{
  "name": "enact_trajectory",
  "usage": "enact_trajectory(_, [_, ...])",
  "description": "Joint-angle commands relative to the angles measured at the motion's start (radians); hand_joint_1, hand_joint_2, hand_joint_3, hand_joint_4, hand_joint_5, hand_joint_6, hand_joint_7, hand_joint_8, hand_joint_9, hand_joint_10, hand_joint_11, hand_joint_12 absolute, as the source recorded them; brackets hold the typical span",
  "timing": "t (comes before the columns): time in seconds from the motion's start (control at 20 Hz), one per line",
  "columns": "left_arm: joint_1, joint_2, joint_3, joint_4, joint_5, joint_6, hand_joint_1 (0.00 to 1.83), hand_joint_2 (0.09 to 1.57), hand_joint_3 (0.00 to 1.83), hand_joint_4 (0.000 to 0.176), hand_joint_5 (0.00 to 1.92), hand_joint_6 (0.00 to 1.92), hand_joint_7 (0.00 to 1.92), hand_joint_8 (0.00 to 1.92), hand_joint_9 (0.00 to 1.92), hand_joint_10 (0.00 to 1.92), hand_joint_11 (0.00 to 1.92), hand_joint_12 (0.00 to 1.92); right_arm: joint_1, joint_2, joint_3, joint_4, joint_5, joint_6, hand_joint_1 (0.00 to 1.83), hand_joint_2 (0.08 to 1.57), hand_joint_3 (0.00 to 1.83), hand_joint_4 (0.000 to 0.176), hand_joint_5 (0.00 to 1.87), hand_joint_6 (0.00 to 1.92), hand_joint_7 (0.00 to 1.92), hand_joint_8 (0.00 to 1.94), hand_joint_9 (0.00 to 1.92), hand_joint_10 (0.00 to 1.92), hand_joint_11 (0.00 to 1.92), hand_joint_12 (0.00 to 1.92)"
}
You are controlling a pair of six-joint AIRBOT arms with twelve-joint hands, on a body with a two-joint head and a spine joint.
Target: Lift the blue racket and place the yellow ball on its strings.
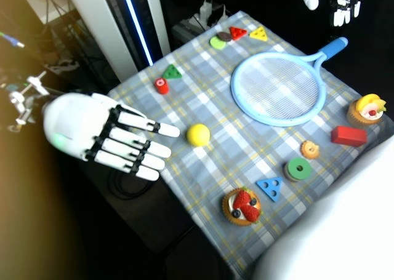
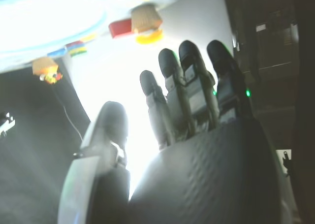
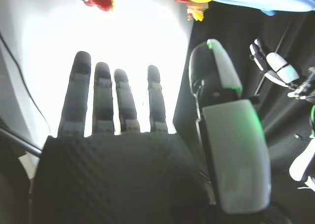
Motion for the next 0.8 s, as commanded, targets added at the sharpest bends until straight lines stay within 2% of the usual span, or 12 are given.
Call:
enact_trajectory(0.0, [-0.011,0.006,0.016,-0.011,-0.086,0.001,0.68,1.01,0.0,0.176,0.27,0.02,0.29,0.01,0.33,0.03,0.0,0.92,0.016,0.0,0.001,0.013,0.116,0.001,0.91,1.3,0.0,0.0,0.54,0.0,0.49,0.0,0.52,0.01,0.36,0.52])
enact_trajectory(0.1, [-0.018,0.004,0.044,-0.032,-0.039,0.004,0.74,0.9,0.0,0.176,0.18,0.0,0.28,0.0,0.3,0.0,0.0,0.82,0.021,-0.002,0.002,0.005,0.109,0.001,0.89,1.31,0.0,0.0,0.55,0.01,0.51,0.0,0.53,0.01,0.36,0.52])
enact_trajectory(0.2, [-0.033,0.004,0.069,-0.068,0.019,0.066,0.8,0.84,0.0,0.176,0.1,0.0,0.2,0.0,0.19,0.0,0.0,0.63,0.028,-0.002,0.003,-0.011,0.096,0.001,0.91,1.31,0.0,0.0,0.55,0.0,0.51,0.0,0.53,0.01,0.37,0.51])
enact_trajectory(0.25, [-0.046,0.003,0.072,-0.085,0.049,0.135,0.82,0.84,0.0,0.176,0.09,0.0,0.17,0.0,0.14,0.01,0.0,0.47,0.034,-0.002,0.003,-0.02,0.087,0.001,0.9,1.3,0.0,0.0,0.54,0.0,0.51,0.0,0.54,0.01,0.37,0.51])
enact_trajectory(0.4, [-0.093,-0.017,0.073,-0.122,0.092,0.336,0.89,0.81,0.0,0.176,0.11,0.01,0.19,0.0,0.15,0.01,0.0,0.44,0.041,-0.004,0.003,-0.029,0.08,0.001,0.91,1.3,0.0,0.0,0.55,0.0,0.52,0.0,0.53,0.0,0.38,0.52])
enact_trajectory(0.5, [-0.14,-0.045,0.086,-0.15,0.131,0.48,0.9,0.8,0.0,0.176,0.07,0.01,0.15,0.01,0.1,0.01,0.0,0.26,0.04,-0.003,0.004,-0.033,0.078,0.001,0.9,1.31,0.0,0.0,0.55,0.0,0.52,0.0,0.53,0.0,0.36,0.52])
enact_trajectory(0.65, [-0.179,-0.078,0.119,-0.167,0.21,0.608,0.9,0.78,0.0,0.176,0.12,0.02,0.14,0.0,0.17,0.01,0.0,0.47,0.039,-0.001,0.005,-0.045,0.066,0.001,0.89,1.31,0.0,0.0,0.55,0.0,0.52,0.0,0.54,0.01,0.36,0.55])
enact_trajectory(0.7, [-0.189,-0.086,0.13,-0.173,0.231,0.63,0.86,0.84,0.01,0.176,0.02,0.0,0.07,0.0,0.11,0.01,0.0,0.24,0.041,-0.001,0.005,-0.049,0.066,0.001,0.89,1.32,0.0,0.0,0.56,0.0,0.52,0.0,0.53,0.0,0.35,0.55])
enact_trajectory(0.75, [-0.21,-0.101,0.15,-0.186,0.263,0.675,0.85,0.85,0.0,0.176,0.0,0.0,0.06,0.0,0.1,0.01,0.0,0.14,0.044,-0.001,0.005,-0.054,0.066,0.001,0.89,1.32,0.0,0.0,0.56,0.0,0.52,0.0,0.53,0.0,0.35,0.56])
